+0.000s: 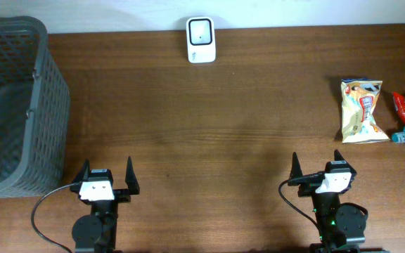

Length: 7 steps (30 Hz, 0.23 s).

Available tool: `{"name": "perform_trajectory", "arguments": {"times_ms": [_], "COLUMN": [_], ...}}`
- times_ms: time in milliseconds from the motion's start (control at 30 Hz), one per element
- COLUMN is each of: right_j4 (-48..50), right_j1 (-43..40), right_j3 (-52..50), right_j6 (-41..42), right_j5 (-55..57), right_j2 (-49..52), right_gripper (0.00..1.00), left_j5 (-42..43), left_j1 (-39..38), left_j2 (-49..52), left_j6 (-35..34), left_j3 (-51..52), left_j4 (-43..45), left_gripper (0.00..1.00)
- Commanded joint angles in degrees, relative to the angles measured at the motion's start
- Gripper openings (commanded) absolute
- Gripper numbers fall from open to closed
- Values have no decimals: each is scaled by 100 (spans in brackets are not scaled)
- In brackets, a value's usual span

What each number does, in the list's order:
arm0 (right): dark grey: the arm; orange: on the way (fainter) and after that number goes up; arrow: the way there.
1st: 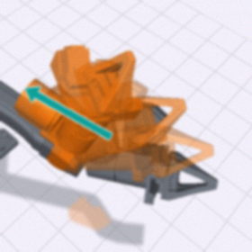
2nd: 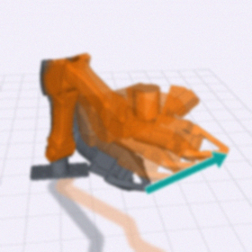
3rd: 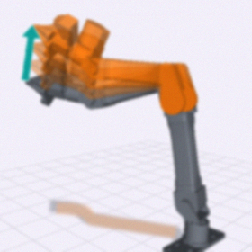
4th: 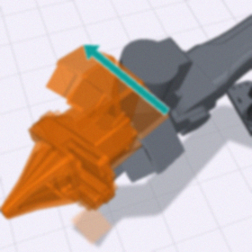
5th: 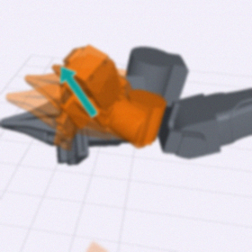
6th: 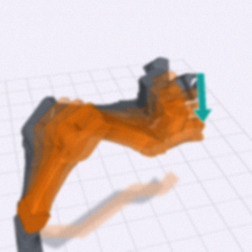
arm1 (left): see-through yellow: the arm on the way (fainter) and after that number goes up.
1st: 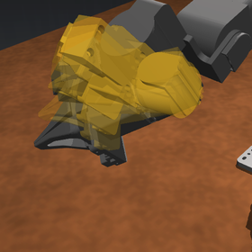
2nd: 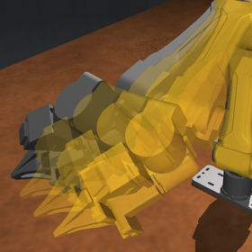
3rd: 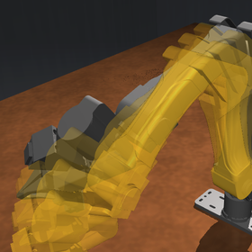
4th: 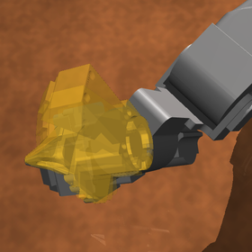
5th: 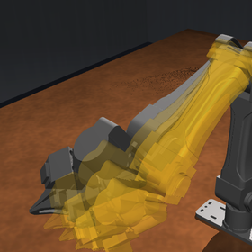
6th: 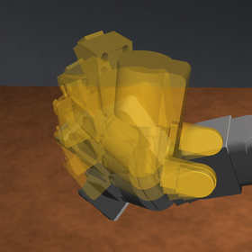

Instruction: Scan the item barcode

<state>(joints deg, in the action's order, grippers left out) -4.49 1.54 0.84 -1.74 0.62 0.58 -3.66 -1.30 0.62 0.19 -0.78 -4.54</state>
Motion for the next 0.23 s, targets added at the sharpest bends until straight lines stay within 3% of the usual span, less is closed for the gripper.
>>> {"name": "perform_trajectory", "arguments": {"times_ms": [0, 200], "right_j4": [-17, -17], "right_j1": [33, 33], "right_j3": [-52, -52], "right_j6": [26, 26], "right_j5": [9, 9], "right_j2": [-39, -39], "right_gripper": [99, 99], "left_j5": [-7, -7], "left_j1": [35, 35], "left_j2": [-33, -33], "left_j6": [-61, -61], "left_j3": [26, 26], "left_j4": [-7, -7], "left_gripper": [99, 99]}}
